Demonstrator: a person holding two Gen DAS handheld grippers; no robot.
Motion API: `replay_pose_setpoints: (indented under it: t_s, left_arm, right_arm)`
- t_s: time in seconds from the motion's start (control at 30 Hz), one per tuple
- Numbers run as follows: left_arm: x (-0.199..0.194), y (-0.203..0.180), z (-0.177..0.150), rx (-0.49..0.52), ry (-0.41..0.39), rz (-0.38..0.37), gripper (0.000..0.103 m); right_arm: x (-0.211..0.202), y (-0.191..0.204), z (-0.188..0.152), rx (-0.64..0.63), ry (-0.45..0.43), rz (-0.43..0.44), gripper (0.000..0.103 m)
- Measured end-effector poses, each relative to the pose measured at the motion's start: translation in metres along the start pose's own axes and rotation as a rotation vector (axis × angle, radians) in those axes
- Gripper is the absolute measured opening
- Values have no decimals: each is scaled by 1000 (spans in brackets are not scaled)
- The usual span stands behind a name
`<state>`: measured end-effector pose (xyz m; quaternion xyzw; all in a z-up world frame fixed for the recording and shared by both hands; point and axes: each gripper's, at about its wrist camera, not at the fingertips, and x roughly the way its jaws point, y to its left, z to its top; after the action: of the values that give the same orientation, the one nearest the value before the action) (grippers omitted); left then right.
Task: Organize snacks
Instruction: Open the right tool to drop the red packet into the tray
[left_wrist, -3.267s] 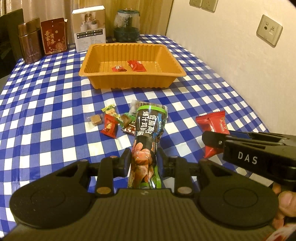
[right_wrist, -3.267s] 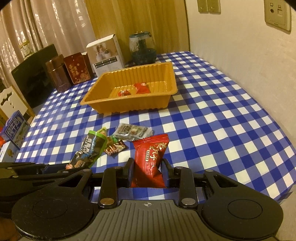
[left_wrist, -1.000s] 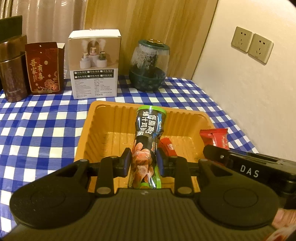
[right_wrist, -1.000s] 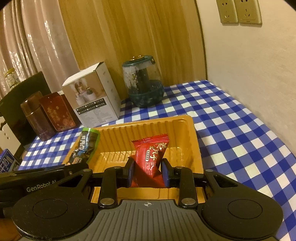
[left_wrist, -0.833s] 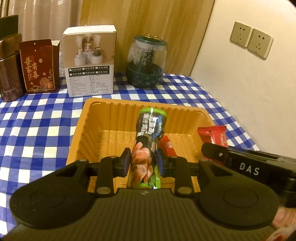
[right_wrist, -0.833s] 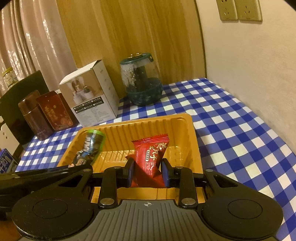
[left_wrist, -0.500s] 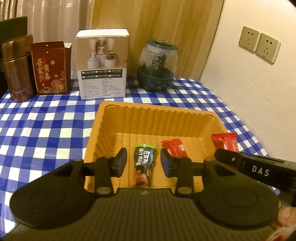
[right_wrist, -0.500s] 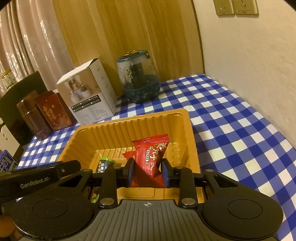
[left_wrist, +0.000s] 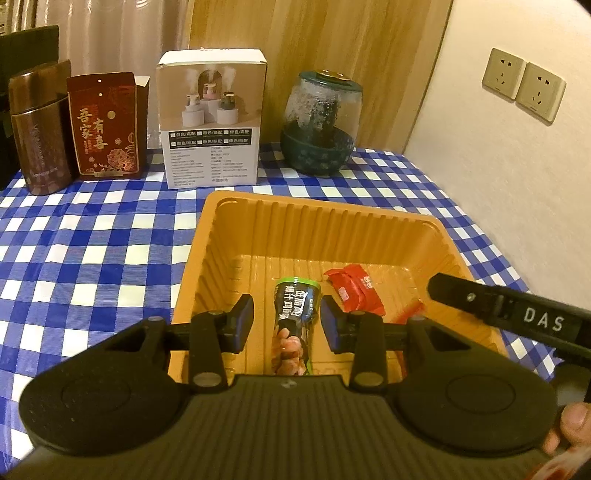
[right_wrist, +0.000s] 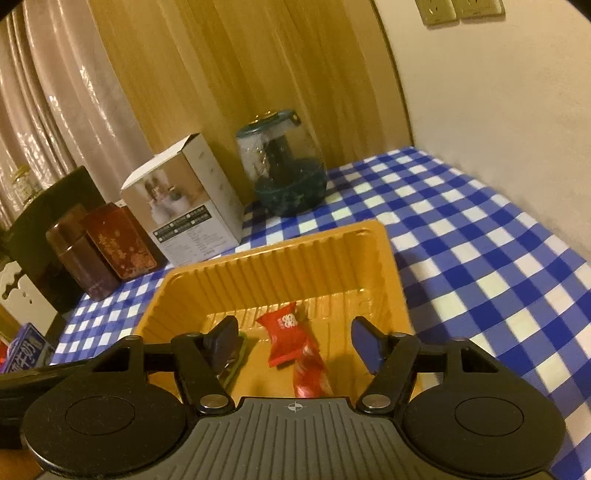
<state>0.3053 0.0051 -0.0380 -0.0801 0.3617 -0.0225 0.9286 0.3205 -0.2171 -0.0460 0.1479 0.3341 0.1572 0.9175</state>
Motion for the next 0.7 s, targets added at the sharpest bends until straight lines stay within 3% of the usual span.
replay_pose_setpoints:
  t_s: [0.4,0.7]
  left_arm:
    - [-8,-3,-2,5,0,-10,37]
    - [-35,-9,-13,35,-5,-16,37]
  right_arm:
    - [-14,-3,2,-8,-33,-33,68]
    - [-47,5,-2,-14,-78,-48,68]
